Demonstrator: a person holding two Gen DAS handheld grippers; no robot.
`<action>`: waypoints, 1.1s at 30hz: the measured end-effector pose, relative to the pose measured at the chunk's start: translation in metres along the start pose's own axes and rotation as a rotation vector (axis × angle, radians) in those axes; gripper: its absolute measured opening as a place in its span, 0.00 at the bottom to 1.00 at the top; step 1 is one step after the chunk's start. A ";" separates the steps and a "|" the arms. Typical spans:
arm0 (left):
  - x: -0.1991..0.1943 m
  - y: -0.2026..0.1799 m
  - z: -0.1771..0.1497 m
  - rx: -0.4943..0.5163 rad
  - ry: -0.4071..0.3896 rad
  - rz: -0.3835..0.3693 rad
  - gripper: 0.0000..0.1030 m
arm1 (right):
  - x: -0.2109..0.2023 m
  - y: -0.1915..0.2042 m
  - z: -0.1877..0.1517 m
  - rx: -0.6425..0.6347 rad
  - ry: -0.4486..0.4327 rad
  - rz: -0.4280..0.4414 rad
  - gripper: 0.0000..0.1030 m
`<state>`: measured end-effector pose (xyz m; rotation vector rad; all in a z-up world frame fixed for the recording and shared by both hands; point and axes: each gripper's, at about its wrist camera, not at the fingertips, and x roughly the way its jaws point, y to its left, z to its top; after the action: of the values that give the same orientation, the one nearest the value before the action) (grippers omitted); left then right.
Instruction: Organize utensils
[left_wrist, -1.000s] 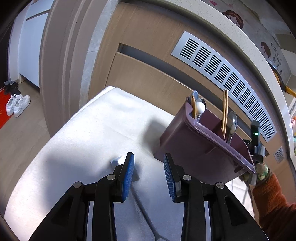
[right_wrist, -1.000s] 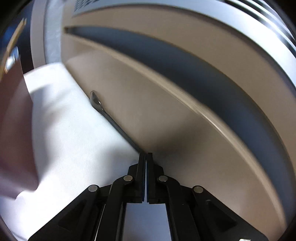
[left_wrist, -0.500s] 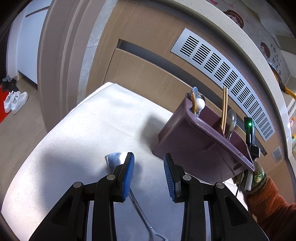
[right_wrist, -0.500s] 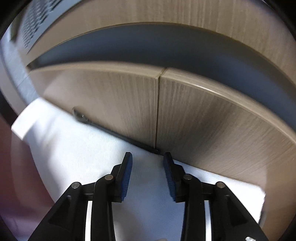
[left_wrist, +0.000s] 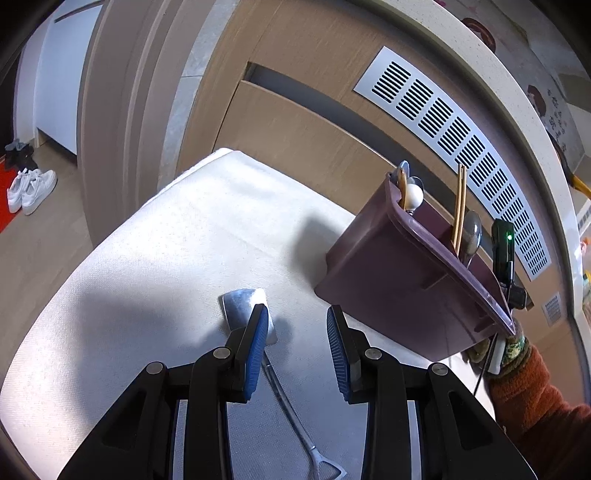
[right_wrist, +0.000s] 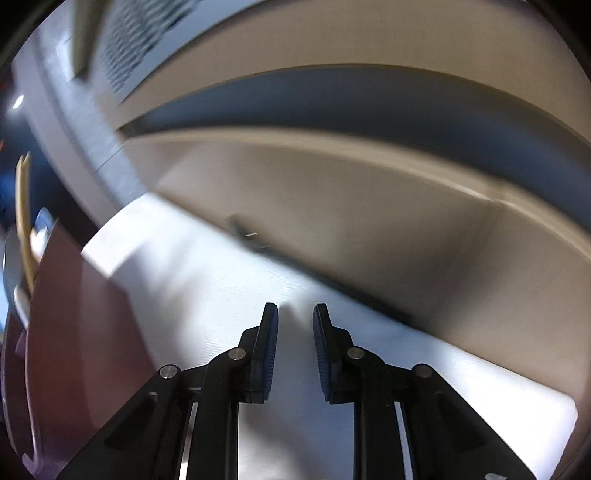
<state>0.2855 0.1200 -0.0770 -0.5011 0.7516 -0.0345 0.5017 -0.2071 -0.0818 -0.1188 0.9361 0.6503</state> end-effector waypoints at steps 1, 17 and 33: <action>0.001 0.000 0.000 -0.001 0.003 0.002 0.33 | 0.001 0.009 -0.001 -0.036 0.001 0.013 0.19; 0.000 0.009 0.005 0.003 0.075 0.192 0.34 | -0.063 0.031 -0.074 0.035 0.037 -0.248 0.20; -0.038 -0.005 -0.019 0.150 0.051 0.149 0.34 | -0.071 0.193 -0.132 0.048 0.020 -0.149 0.26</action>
<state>0.2454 0.1152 -0.0616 -0.3014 0.8279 0.0351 0.2686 -0.1336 -0.0716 -0.1514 0.9519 0.4894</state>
